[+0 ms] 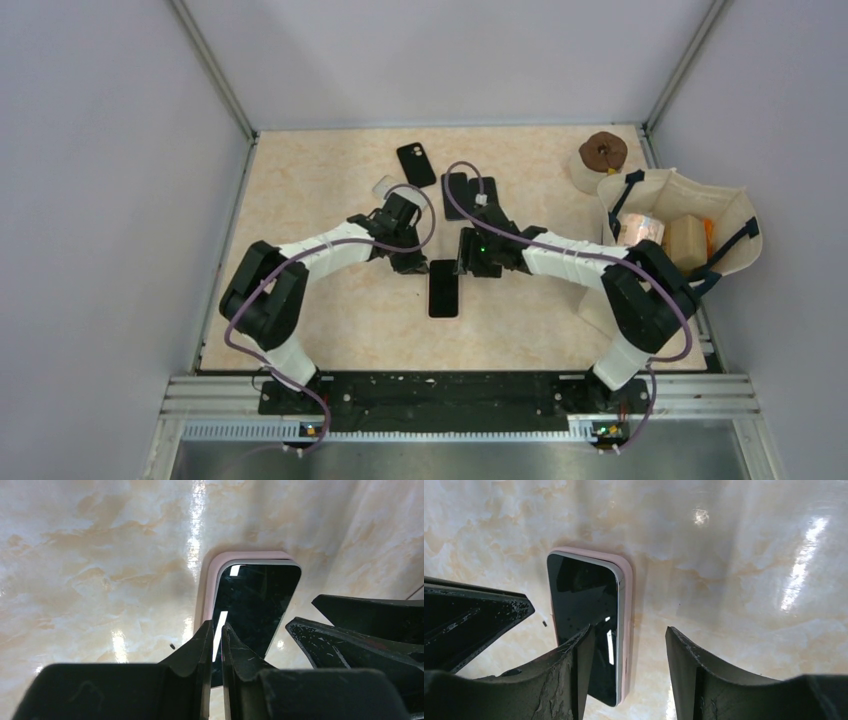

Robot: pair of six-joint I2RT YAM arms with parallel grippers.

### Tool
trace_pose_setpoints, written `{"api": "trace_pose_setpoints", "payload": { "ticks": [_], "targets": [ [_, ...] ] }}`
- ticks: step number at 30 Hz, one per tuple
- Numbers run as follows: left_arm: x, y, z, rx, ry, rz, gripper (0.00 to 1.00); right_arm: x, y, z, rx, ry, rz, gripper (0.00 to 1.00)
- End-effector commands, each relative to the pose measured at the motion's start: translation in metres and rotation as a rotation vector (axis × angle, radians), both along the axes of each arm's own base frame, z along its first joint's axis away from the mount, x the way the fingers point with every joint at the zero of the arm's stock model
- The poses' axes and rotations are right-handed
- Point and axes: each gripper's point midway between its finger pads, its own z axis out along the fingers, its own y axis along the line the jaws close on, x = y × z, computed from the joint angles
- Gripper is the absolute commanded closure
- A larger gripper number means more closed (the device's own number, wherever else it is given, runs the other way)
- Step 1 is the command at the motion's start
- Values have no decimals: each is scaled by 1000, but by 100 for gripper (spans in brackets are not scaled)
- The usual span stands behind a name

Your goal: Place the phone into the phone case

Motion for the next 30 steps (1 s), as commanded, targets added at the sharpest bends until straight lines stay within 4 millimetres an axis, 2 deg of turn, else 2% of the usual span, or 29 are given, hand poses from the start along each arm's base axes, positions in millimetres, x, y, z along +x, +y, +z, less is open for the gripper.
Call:
{"api": "trace_pose_setpoints", "payload": {
  "ticks": [1,4,11,14,16,23,27,30],
  "targets": [
    [7,-3,2,4,-8,-23,83,10,20,4,56,-18,67,47],
    [6,0,-3,24,-1,-21,82,5,16,-9,34,11,65,56],
    [5,4,-15,60,12,-34,80,-7,4,-35,-64,45,65,61],
    [4,5,-21,70,21,-37,80,-17,3,-47,-141,55,83,62],
    [4,6,-23,78,23,-38,80,-28,3,-57,-207,64,98,67],
    [5,8,-27,90,25,-32,80,-66,-33,-97,-377,129,72,71],
    [7,8,-29,91,23,-32,80,-86,-52,-113,-398,170,36,72],
    [8,6,-27,86,20,-29,80,-99,-57,-121,-366,196,20,74]
  ]
}}
